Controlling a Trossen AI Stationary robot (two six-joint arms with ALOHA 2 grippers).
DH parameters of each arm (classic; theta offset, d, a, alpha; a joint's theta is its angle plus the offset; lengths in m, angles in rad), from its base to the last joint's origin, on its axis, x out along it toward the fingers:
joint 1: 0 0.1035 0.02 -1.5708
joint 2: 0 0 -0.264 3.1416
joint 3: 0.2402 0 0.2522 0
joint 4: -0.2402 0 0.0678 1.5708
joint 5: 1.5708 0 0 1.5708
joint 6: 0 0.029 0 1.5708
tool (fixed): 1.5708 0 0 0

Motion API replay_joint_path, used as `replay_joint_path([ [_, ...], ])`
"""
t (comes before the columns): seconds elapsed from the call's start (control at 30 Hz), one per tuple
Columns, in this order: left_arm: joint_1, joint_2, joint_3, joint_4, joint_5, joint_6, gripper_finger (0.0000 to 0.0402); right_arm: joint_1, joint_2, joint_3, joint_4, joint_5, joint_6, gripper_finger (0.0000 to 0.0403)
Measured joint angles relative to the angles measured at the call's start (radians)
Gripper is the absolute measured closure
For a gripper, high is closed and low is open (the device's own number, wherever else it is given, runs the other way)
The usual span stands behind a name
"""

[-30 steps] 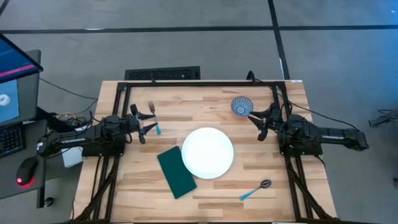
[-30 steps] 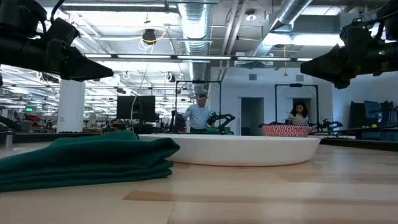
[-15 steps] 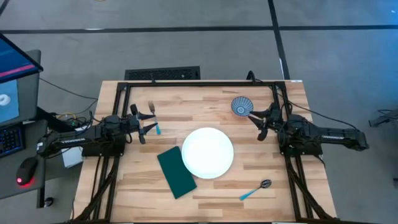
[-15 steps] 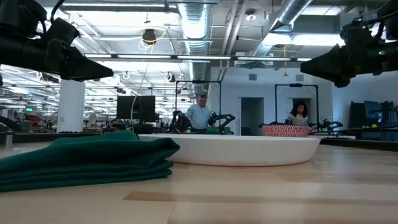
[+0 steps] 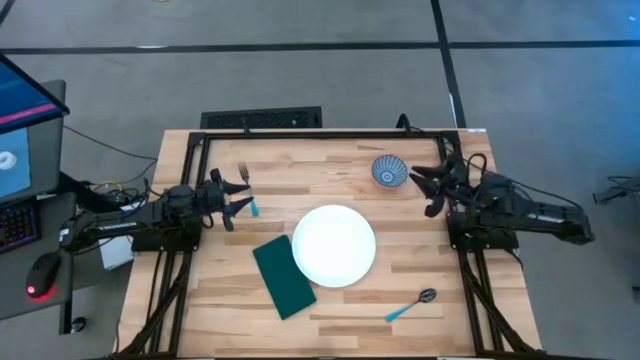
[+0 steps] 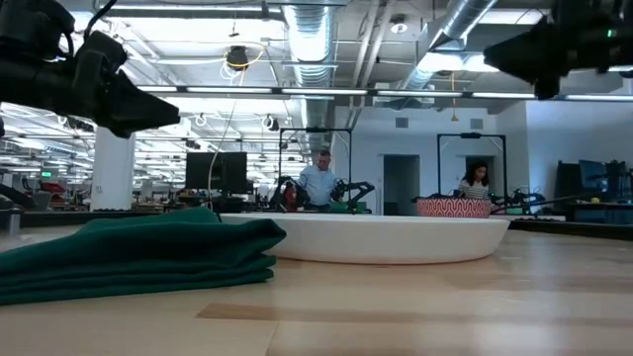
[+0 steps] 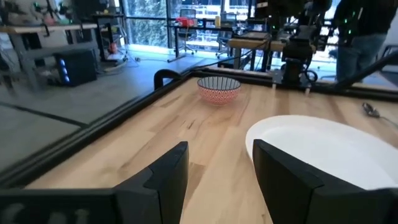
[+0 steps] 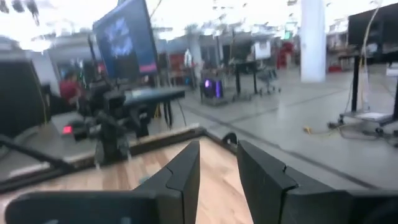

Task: Set table place
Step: Put the blue patterned bowl on the white plate

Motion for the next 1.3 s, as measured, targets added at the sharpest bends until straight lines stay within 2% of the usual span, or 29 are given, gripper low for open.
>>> replay_joint_path([
  [0.17,0.0,0.0,0.0,0.0,0.0,-0.012,0.0231,-0.003,0.153,0.221,-0.246,0.078,0.205,0.0273],
  [0.27,0.0,0.0,0.0,0.0,0.0,-0.013,0.0231,-0.031,0.274,0.349,-0.375,0.083,0.305,0.0273],
  [0.43,0.0,0.0,0.0,0.0,0.0,-0.004,0.0231,-0.14,0.477,0.54,-0.587,0.081,0.444,0.0273],
  [0.57,0.0,0.0,0.0,0.0,0.0,-0.003,0.0231,-0.248,0.627,0.637,-0.76,0.059,0.52,0.0273],
  [0.67,0.0,0.0,0.0,0.0,0.0,-0.003,0.0231,-0.34,0.737,0.658,-0.828,-0.03,0.54,0.0273],
  [0.73,0.0,0.0,0.0,0.0,0.0,-0.002,0.0231,-0.403,0.799,0.658,-0.834,-0.118,0.519,0.0273],
  [0.8,0.0,0.0,0.0,0.0,0.0,-0.002,0.0231,-0.454,0.858,0.659,-0.83,-0.157,0.495,0.0273],
  [1.03,0.0,0.0,0.0,0.0,0.0,-0.001,0.0231,-0.569,1.036,0.659,-0.796,-0.163,0.454,0.0273],
  [1.3,0.0,0.0,0.0,0.0,0.0,-0.001,0.0231,-0.594,1.187,0.659,-0.79,-0.191,0.452,0.0273],
])
